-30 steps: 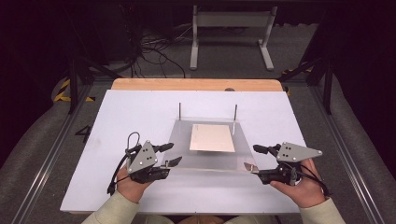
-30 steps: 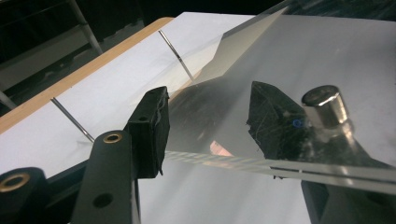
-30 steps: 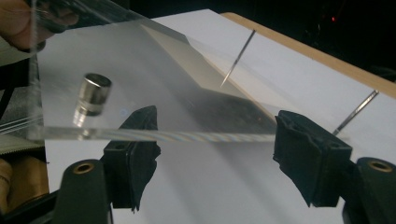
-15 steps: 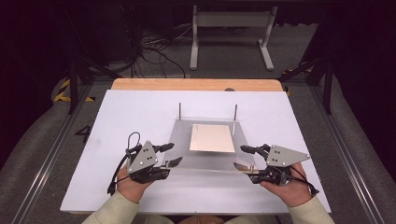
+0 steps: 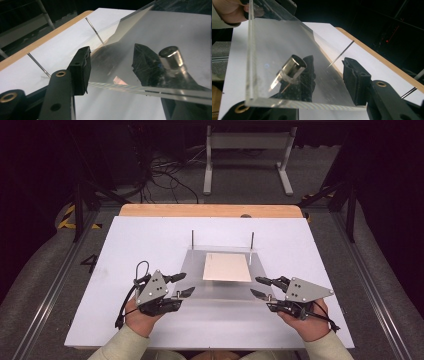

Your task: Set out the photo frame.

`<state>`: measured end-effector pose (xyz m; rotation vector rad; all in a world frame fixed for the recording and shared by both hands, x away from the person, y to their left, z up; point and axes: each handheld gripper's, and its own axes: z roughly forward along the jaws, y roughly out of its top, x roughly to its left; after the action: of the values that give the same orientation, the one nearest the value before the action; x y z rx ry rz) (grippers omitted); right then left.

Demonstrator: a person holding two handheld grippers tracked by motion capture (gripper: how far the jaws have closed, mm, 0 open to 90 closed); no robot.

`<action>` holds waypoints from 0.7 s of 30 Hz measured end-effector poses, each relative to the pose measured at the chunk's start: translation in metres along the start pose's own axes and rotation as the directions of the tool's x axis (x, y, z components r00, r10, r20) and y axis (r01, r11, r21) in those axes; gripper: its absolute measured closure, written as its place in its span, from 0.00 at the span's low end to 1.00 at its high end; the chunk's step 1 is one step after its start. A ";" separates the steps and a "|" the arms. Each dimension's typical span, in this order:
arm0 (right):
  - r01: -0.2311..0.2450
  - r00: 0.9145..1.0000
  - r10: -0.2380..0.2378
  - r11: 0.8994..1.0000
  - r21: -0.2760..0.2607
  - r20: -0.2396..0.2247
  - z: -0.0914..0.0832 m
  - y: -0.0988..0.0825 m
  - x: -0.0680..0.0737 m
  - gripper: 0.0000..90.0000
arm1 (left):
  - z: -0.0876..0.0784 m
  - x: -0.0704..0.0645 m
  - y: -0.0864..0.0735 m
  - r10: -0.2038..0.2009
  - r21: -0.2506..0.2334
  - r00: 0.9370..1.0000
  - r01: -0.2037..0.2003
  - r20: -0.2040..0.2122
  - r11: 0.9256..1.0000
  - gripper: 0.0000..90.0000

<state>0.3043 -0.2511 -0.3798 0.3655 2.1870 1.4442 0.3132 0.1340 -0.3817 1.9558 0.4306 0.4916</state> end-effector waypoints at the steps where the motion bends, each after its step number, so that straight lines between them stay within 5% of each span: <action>1: -0.005 1.000 0.005 1.000 0.002 0.000 -0.001 0.001 0.001 0.66 | -0.001 -0.001 0.001 0.002 0.002 1.000 -0.002 0.003 1.000 0.55; 14: -0.072 0.994 0.072 0.997 0.007 -0.087 -0.033 0.031 0.018 0.69 | -0.038 -0.019 0.021 -0.013 -0.047 0.994 0.018 0.111 0.999 0.59; 21: -0.095 0.987 0.095 0.995 0.008 -0.130 -0.049 0.045 0.024 0.71 | -0.056 -0.032 0.036 0.030 -0.064 0.989 -0.021 0.144 0.998 0.64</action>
<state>0.2555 -0.2595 -0.3294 0.3917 2.3020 1.5566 0.2604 0.1458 -0.3323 1.9240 0.2953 0.3719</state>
